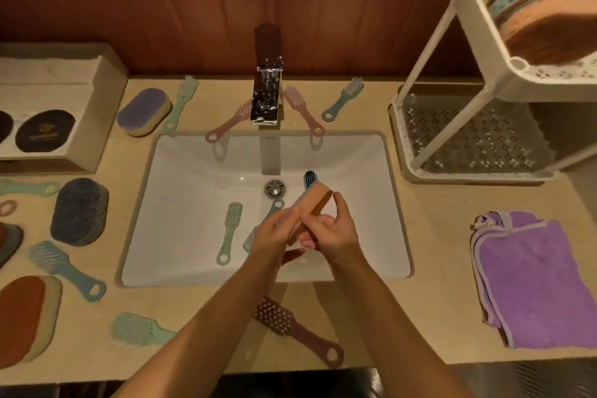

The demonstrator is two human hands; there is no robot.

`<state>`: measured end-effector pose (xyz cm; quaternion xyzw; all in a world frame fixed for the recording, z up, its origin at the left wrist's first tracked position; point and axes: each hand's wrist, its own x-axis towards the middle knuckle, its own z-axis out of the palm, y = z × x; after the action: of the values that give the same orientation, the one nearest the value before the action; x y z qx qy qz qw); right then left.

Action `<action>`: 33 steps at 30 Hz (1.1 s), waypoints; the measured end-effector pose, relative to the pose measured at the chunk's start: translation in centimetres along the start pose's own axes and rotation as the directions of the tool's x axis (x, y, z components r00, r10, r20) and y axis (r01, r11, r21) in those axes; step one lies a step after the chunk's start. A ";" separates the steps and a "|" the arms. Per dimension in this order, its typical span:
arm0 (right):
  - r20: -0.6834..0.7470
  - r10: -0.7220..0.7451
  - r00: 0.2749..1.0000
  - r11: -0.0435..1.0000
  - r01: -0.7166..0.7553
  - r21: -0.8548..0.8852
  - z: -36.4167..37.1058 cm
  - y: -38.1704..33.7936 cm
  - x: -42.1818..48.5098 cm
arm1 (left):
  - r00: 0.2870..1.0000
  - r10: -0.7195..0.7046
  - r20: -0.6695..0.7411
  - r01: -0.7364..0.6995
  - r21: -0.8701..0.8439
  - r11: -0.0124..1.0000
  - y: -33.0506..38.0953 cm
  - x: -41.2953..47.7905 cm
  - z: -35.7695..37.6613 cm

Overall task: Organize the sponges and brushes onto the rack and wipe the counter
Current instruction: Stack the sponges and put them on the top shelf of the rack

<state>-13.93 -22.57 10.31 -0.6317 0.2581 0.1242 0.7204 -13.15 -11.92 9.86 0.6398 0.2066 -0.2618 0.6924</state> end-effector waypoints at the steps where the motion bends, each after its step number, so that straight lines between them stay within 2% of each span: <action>1: 0.011 -0.033 0.999 0.999 0.033 -0.023 0.0 -0.6 -0.7 | 1.000 0.030 -0.009 -0.030 0.001 1.000 0.4 -0.7 -0.3; 4: 0.065 -0.129 0.990 0.984 0.136 -0.118 -0.2 -2.0 -2.3 | 0.999 0.034 0.022 -0.033 -0.042 0.999 1.7 -2.1 -1.0; 6: 0.043 -0.212 0.976 0.947 0.216 -0.238 -0.6 -2.9 -3.1 | 1.000 0.008 0.030 -0.006 -0.085 0.996 2.9 -3.1 -1.4; 8: -0.005 -0.259 0.966 0.917 0.245 -0.315 -1.2 -3.8 -3.1 | 0.999 -0.038 0.014 0.039 -0.056 0.998 4.1 -3.7 -1.8; 11: 0.007 -0.296 0.955 0.889 0.278 -0.365 -2.0 -5.8 -3.3 | 0.995 -0.096 -0.029 0.095 -0.005 0.995 5.8 -4.3 -2.4; 13: 0.019 -0.314 0.949 0.871 0.296 -0.393 -2.4 -7.2 -3.8 | 0.994 -0.111 0.000 0.111 -0.004 0.994 7.2 -5.0 -2.7; 16: 0.106 -0.299 0.948 0.870 0.317 -0.377 -2.6 -9.2 -4.6 | 0.989 -0.099 0.106 0.092 0.070 0.993 9.4 -5.8 -2.7; 18: 0.185 -0.348 0.919 0.837 0.393 -0.381 -2.8 -10.2 -5.2 | 0.983 -0.081 0.167 0.052 0.170 0.984 10.8 -6.6 -2.5; 22: 0.155 -0.504 0.850 0.777 0.524 -0.349 -3.8 -12.5 -6.2 | 0.980 0.049 0.190 -0.108 0.315 0.943 13.0 -7.8 -1.7; 24: 0.128 -0.549 0.826 0.740 0.552 -0.384 -4.5 -13.3 -6.5 | 0.959 0.184 0.215 -0.265 0.453 0.851 13.8 -8.4 -1.2; 26: 0.076 -0.585 0.808 0.719 0.559 -0.413 -5.4 -14.0 -6.8 | 0.906 0.314 0.285 -0.422 0.533 0.733 14.6 -8.7 -0.4; 29: 0.028 -0.638 0.770 0.678 0.578 -0.455 -7.0 -15.1 -7.1 | 0.829 0.470 0.304 -0.555 0.554 0.621 15.9 -8.7 0.9; 33: 0.029 -0.710 0.703 0.608 0.634 -0.477 -9.5 -18.2 -8.3 | 0.682 0.647 0.341 -0.678 0.628 0.383 18.2 -8.8 3.5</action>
<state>-13.76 -33.69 29.45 -0.8390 0.0229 -0.1519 0.5219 -8.76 -13.78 29.85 0.8769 -0.1982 -0.0346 0.4365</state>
